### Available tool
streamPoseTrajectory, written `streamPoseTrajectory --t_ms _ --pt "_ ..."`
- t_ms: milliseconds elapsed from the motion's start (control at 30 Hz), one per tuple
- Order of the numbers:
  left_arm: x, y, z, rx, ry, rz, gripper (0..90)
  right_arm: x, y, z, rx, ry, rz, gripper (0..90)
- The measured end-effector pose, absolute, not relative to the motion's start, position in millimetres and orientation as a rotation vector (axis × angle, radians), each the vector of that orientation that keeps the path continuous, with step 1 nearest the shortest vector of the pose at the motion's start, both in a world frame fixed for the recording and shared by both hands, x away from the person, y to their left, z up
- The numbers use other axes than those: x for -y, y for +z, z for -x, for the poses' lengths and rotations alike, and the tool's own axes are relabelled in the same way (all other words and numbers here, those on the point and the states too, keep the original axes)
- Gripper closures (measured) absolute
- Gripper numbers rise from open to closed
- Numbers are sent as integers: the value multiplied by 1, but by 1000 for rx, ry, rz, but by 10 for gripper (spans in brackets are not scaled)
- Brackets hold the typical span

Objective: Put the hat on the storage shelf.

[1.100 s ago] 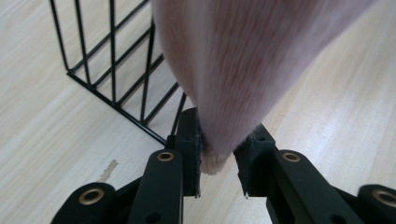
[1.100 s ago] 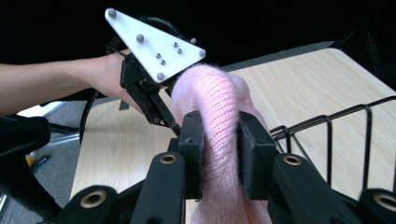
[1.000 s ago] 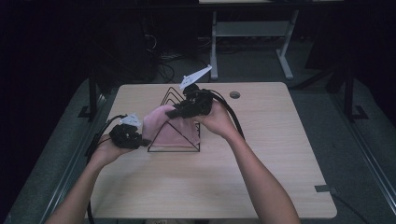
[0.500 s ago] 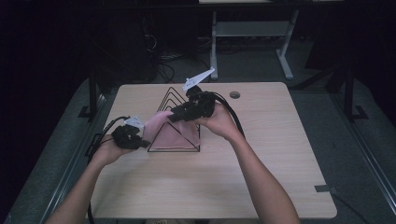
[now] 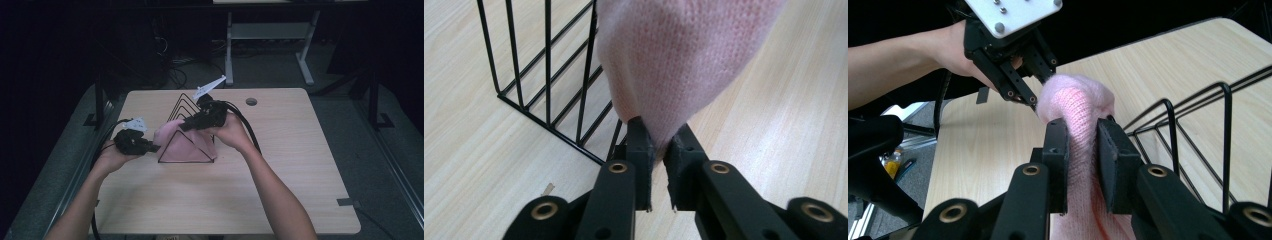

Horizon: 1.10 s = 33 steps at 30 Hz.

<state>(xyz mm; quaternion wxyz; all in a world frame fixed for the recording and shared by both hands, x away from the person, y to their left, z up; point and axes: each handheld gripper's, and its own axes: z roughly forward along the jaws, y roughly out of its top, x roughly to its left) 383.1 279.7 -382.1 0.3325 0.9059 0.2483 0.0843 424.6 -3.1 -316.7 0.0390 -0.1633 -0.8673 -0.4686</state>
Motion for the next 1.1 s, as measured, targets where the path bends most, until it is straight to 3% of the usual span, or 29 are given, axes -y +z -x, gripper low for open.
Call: streamPoseTrajectory --t_ms 300,567,600,800,1100 --pt "-284 -377 -382 -659 264 -2355 848 15 -322 -425 2604 -1474 540 674" --pt "-283 -377 -380 -679 251 -2360 845 15 -326 -425 2595 -1476 534 677" --pt "-281 -378 -379 -673 236 -2362 839 15 -325 -424 2597 -1479 528 638" --pt "-284 -375 -376 -686 202 -2348 701 35 -321 -418 2592 -1541 545 432" --pt "-294 -378 -370 -751 184 -2327 524 86 -328 -409 2621 -1572 726 328"
